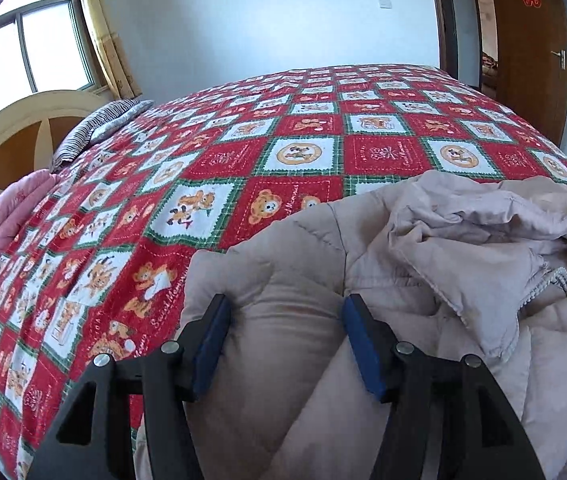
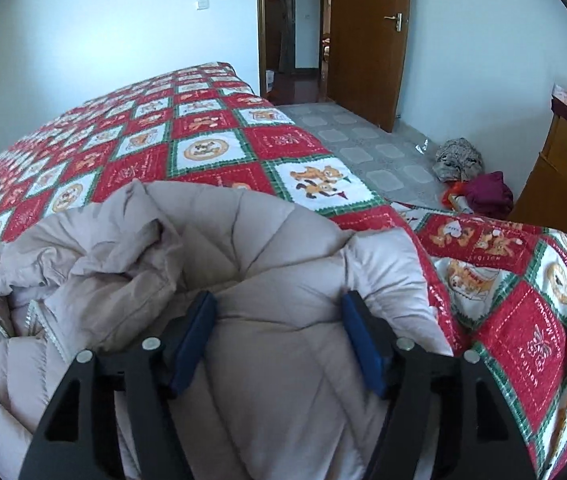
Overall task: Fold large clothes
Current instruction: 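Open both grippers and release the folded jacket onto the bed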
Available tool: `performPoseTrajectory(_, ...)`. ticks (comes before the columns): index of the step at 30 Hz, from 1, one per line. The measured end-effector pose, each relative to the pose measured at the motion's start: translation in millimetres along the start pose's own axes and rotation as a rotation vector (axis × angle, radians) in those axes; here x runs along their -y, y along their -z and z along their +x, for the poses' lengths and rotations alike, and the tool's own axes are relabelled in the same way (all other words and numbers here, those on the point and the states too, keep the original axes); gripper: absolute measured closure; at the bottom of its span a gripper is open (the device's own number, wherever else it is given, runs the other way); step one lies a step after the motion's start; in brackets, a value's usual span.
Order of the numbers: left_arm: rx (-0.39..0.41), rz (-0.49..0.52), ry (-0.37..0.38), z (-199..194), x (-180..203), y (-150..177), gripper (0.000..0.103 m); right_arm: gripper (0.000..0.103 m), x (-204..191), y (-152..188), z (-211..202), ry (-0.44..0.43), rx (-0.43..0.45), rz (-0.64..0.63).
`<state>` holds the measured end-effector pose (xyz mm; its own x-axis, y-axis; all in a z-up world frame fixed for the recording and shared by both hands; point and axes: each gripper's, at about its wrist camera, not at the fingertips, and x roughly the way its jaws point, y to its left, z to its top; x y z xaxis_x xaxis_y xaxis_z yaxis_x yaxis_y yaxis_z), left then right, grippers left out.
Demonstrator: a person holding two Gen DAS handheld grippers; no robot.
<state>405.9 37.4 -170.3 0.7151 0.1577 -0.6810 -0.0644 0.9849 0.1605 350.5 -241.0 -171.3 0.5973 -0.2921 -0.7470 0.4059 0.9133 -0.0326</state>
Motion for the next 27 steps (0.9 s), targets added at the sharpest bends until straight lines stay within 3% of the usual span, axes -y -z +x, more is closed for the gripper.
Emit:
performPoseTrajectory(4, -0.005, -0.007, 0.013, 2.0, 1.4, 1.8, 0.043, 0.030, -8.7, 0.5, 6.9, 0.048, -0.015, -0.052)
performPoseTrajectory(12, -0.011, -0.019, 0.027, 9.0, 1.8, 3.2, 0.043, 0.030, -4.6, 1.3, 3.3, 0.042, 0.003, -0.039)
performPoseTrajectory(17, -0.011, -0.005, 0.009, 11.6, 5.0, 3.0, 0.043, 0.035, 8.0, -1.5, -35.3, -0.014, 0.043, -0.005)
performPoseTrajectory(20, -0.012, -0.007, 0.011, 11.6, 5.6, 2.8, 0.043, 0.035, 11.4, 8.4, -61.5, -0.080, 0.045, -0.050)
performPoseTrajectory(24, -0.011, -0.004, 0.007, 11.3, 5.2, 2.7, 0.043, 0.035, 9.0, 32.6, -45.0, -0.032, -0.048, -0.135)
performPoseTrajectory(27, -0.011, -0.004, 0.006, 11.6, 4.6, 2.4, 0.042, 0.035, 14.9, 35.9, -28.8, -0.045, -0.076, -0.080)
